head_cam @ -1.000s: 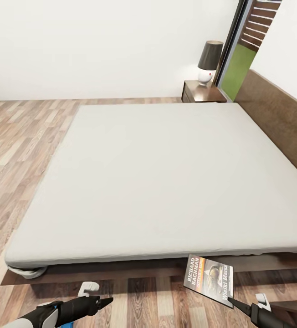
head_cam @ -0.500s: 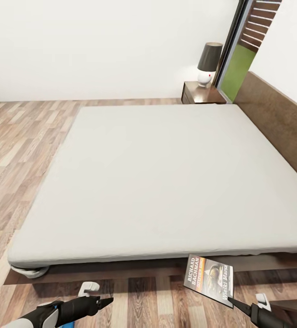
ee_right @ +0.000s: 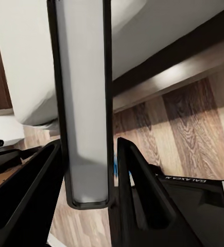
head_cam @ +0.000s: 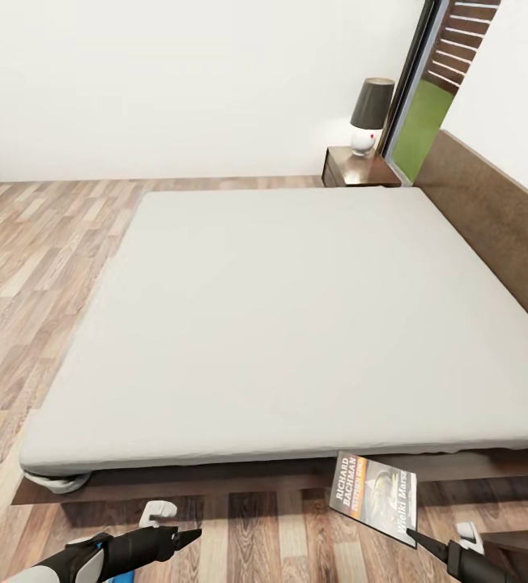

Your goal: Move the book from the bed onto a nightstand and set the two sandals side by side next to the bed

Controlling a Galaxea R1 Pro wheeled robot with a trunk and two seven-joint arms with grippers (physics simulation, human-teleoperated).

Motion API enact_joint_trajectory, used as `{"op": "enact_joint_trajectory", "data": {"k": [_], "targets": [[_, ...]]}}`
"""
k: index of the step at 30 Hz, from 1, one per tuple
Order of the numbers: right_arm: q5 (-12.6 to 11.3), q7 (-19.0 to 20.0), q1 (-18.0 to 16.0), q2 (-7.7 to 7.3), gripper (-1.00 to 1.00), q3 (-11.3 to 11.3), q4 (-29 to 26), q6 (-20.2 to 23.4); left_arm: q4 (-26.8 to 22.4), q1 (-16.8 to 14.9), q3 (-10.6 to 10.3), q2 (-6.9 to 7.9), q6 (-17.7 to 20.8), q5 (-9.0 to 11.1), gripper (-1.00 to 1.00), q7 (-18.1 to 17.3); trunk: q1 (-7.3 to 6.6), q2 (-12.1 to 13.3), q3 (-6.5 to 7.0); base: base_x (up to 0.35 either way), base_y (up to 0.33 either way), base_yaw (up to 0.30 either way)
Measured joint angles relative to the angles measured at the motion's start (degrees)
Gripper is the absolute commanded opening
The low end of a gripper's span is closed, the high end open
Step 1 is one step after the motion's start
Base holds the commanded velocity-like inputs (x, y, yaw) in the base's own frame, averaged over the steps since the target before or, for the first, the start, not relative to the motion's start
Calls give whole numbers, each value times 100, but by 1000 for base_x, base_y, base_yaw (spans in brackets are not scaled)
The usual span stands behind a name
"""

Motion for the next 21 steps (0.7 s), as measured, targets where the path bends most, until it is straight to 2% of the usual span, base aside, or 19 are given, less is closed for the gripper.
{"op": "enact_joint_trajectory", "data": {"k": [6, 21], "targets": [[-1, 19, 0, 0, -100, 4, 18, -292, 0, 0, 0, 0, 0, 0, 100, 0, -132, 241, 108, 0, 0, 0], [0, 16, 0, 0, -100, 8, 19, -325, 0, 0, 0, 0, 0, 0, 100, -8, -462, 843, 377, 0, 0, 0]]}}
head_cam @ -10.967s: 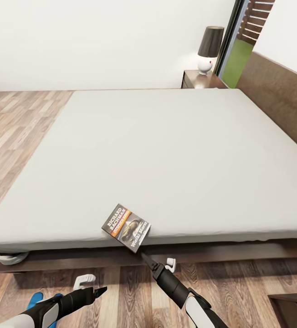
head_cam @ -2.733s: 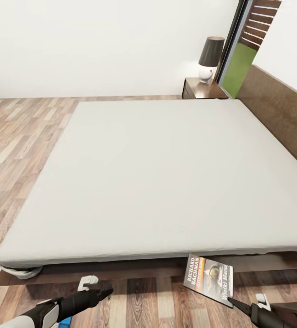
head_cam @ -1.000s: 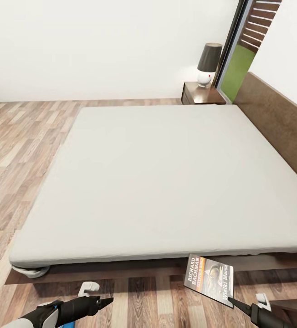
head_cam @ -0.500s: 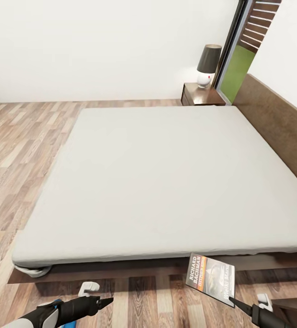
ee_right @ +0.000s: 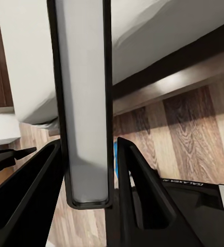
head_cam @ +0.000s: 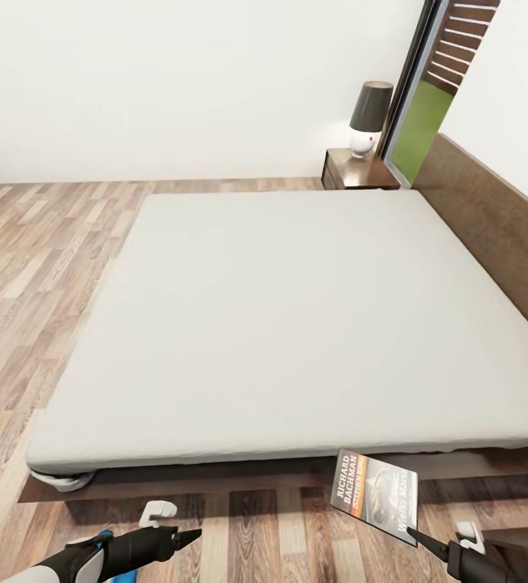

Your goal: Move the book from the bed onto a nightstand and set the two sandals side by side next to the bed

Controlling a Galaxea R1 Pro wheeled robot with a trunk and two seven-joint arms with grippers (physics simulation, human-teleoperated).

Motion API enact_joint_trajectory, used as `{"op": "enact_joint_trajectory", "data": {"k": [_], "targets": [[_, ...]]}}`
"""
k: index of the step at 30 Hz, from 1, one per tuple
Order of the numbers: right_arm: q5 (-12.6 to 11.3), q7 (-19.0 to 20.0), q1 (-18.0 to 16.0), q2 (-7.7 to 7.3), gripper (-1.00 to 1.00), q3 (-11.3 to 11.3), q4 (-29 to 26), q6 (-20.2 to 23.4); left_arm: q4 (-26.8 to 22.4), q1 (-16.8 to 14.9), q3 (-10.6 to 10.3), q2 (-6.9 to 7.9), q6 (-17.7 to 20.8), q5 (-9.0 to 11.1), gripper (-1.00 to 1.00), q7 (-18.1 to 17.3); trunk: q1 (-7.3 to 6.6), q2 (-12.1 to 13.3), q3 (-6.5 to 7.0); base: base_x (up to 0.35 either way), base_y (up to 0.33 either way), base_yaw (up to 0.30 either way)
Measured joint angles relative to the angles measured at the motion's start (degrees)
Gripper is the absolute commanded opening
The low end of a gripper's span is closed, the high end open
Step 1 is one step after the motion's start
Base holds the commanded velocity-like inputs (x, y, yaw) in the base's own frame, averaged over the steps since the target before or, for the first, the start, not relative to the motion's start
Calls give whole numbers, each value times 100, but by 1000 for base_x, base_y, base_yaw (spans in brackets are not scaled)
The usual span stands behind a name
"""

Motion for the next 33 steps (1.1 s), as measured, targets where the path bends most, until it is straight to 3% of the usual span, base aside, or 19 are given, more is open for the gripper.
{"op": "enact_joint_trajectory", "data": {"k": [8, 33], "targets": [[0, 0, -1, 0, -100, 1, -1, 2, -1, 1, 0, 0, 0, 1, 100, -1, -176, 321, 144, 0, 0, 68], [0, 14, -3, 0, -100, 0, -3, 2, -2, 2, 0, 1, 0, 1, 100, 1, -726, 1326, 594, 0, 0, 177]]}}
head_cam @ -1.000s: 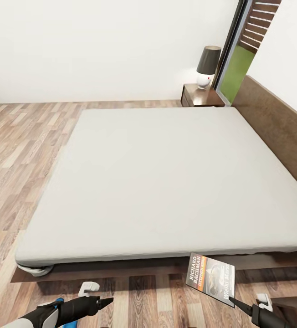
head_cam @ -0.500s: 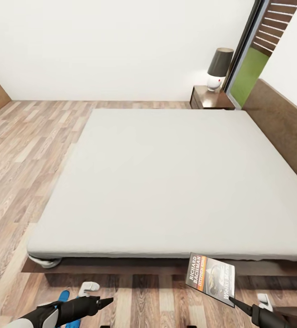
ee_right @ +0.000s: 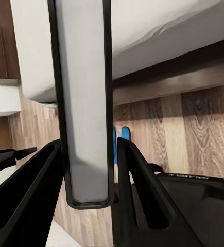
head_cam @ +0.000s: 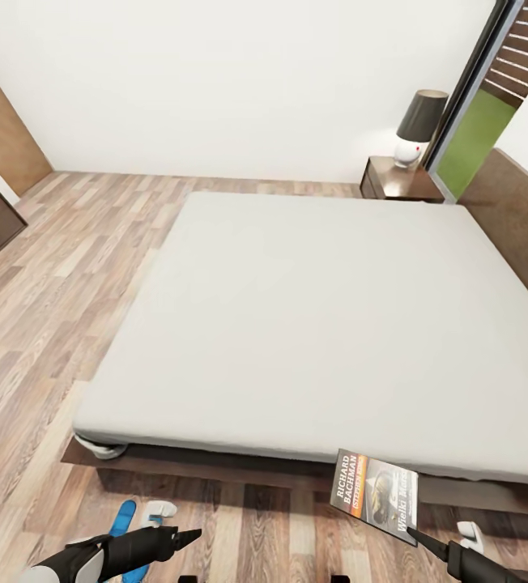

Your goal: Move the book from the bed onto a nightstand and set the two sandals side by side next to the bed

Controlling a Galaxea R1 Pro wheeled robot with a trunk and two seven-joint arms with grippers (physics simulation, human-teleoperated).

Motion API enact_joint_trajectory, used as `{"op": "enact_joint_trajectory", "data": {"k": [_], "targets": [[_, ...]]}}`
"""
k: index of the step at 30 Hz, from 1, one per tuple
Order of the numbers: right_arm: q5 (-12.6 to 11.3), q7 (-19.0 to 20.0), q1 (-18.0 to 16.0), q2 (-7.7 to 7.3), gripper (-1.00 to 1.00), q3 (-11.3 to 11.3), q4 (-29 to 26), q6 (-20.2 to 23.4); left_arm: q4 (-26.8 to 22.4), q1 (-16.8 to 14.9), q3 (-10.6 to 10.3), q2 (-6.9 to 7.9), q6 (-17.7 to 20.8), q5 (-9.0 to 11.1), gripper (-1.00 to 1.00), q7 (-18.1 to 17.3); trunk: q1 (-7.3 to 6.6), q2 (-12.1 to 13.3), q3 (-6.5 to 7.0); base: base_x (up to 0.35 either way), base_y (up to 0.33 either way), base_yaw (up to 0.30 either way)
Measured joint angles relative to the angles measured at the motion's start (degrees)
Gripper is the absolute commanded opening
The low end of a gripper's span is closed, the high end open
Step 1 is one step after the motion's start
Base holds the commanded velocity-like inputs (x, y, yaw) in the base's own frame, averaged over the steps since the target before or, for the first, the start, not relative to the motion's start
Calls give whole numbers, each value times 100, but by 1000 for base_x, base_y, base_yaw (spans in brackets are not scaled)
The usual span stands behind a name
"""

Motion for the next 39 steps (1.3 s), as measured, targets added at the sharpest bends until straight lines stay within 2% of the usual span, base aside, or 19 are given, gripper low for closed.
{"op": "enact_joint_trajectory", "data": {"k": [23, 39], "targets": [[0, -5, 2, 0, -100, 2, 0, 0, 0, 0, 0, 0, 0, 0, 100, 5, -506, 925, 415, 0, 0, 181], [1, -11, 2, 0, -100, 2, 0, 0, 0, 0, 1, 0, 0, 0, 100, -1, -507, 927, 415, 0, 0, 181]]}}
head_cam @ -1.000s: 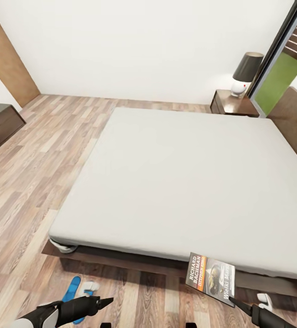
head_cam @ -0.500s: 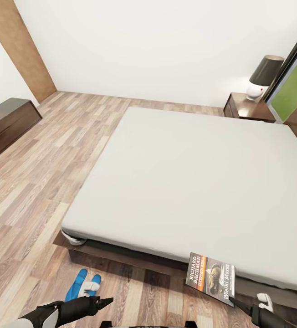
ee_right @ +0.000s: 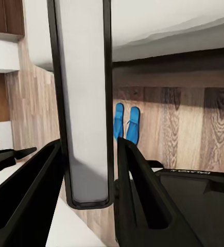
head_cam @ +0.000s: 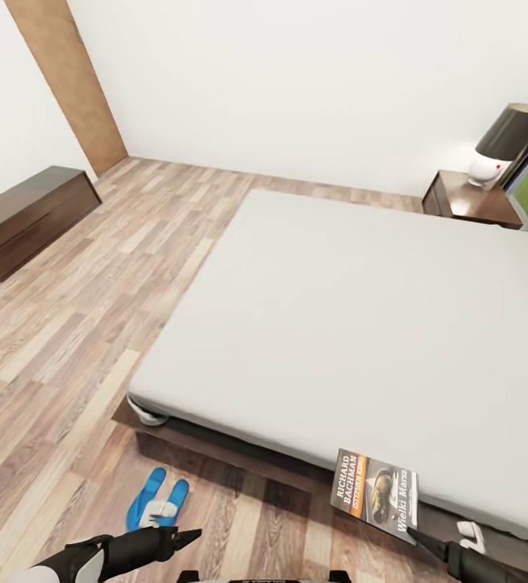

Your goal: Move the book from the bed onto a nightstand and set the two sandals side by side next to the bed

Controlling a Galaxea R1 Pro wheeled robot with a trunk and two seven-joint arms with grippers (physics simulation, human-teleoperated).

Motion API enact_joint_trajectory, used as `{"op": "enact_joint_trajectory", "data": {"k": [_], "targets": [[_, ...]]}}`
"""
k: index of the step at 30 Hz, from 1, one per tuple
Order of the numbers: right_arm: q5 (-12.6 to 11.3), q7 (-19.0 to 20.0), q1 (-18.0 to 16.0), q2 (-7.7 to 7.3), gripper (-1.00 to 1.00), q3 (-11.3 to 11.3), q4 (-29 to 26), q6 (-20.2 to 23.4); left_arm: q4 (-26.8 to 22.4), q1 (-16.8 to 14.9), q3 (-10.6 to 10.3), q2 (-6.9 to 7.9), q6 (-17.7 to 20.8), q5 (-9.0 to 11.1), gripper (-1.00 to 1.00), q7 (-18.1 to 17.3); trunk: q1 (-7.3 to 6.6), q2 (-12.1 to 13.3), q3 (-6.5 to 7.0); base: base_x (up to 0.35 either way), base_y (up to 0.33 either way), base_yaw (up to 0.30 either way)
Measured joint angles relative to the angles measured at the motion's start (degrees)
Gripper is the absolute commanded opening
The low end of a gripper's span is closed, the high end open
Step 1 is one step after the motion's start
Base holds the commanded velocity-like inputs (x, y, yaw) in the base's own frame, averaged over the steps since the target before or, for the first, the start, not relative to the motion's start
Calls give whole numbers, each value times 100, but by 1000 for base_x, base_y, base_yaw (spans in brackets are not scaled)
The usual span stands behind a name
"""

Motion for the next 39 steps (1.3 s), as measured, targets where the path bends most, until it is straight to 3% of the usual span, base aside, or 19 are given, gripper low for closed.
{"op": "enact_joint_trajectory", "data": {"k": [39], "targets": [[0, -3, 0, 0, -100, 0, 0, 0, 0, 0, 0, 0, 0, 0, 100, 9, 0, 0, 0, 0, 0, 181]]}}
